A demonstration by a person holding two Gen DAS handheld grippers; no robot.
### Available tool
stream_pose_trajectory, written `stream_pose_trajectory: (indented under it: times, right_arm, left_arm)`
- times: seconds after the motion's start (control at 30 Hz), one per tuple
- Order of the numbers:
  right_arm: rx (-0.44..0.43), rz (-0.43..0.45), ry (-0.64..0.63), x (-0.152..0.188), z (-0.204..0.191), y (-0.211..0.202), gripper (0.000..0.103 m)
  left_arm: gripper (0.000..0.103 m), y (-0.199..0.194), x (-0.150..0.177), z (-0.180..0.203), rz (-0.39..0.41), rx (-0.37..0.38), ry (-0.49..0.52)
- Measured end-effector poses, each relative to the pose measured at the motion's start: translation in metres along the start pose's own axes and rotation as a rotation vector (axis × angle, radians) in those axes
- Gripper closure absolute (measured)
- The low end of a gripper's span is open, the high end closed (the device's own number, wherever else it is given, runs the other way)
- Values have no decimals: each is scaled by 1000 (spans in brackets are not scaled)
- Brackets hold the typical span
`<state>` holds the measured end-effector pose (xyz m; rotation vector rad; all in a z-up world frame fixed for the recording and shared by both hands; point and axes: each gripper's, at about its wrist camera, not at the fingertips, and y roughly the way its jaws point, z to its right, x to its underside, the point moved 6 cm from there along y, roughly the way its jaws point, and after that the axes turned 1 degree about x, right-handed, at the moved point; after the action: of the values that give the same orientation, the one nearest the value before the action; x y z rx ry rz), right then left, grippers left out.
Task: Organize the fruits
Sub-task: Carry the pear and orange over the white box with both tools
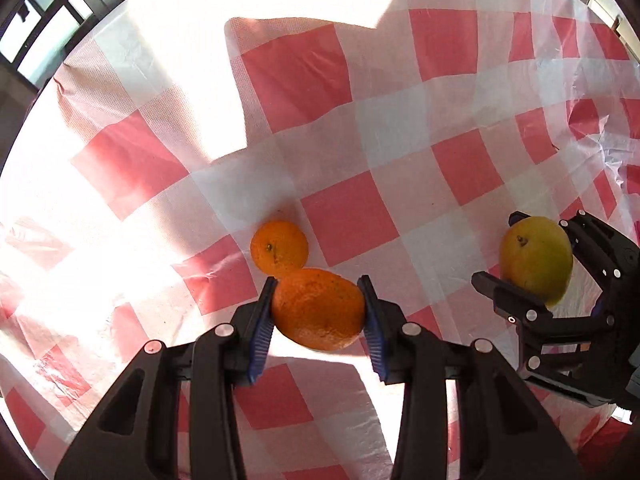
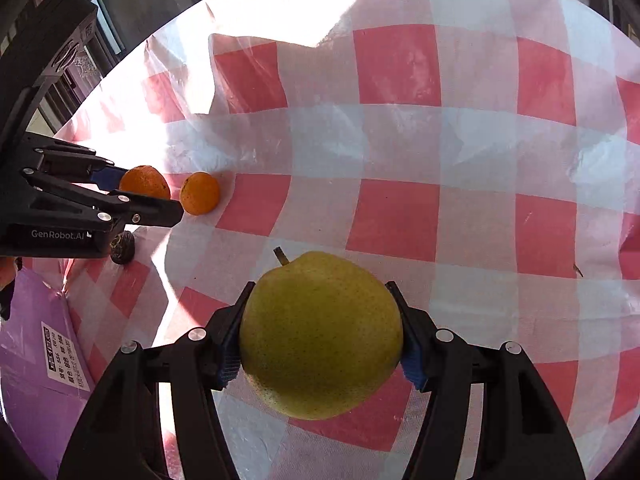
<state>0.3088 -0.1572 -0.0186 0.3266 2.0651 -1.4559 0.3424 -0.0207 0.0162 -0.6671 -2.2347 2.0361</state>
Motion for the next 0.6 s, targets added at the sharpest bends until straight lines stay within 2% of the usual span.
stream_pose_trajectory:
  times: [0.17, 0.3, 0.4, 0.47, 0.57, 0.6]
  right_arm:
    - [21, -32, 43, 26, 16, -27, 42]
    - [38, -46, 61, 41, 24, -46, 42]
    - [44, -40, 72, 49, 28, -63, 42]
    - [48, -34, 70, 54, 28, -75, 42]
    - [59, -27, 59, 56, 22, -87, 42]
    - [63, -24, 57, 58, 19, -91, 42]
  left_arm:
    - [63, -13, 21, 38, -1, 16, -54]
    - [63, -29, 35, 62, 25, 35, -41]
    - [63, -42, 39, 63, 44, 47, -24]
    - [63, -54, 48, 94, 57, 39, -13]
    - [63, -67, 65, 96, 74, 41, -8]
    - [63, -60, 70, 110, 80, 39, -3]
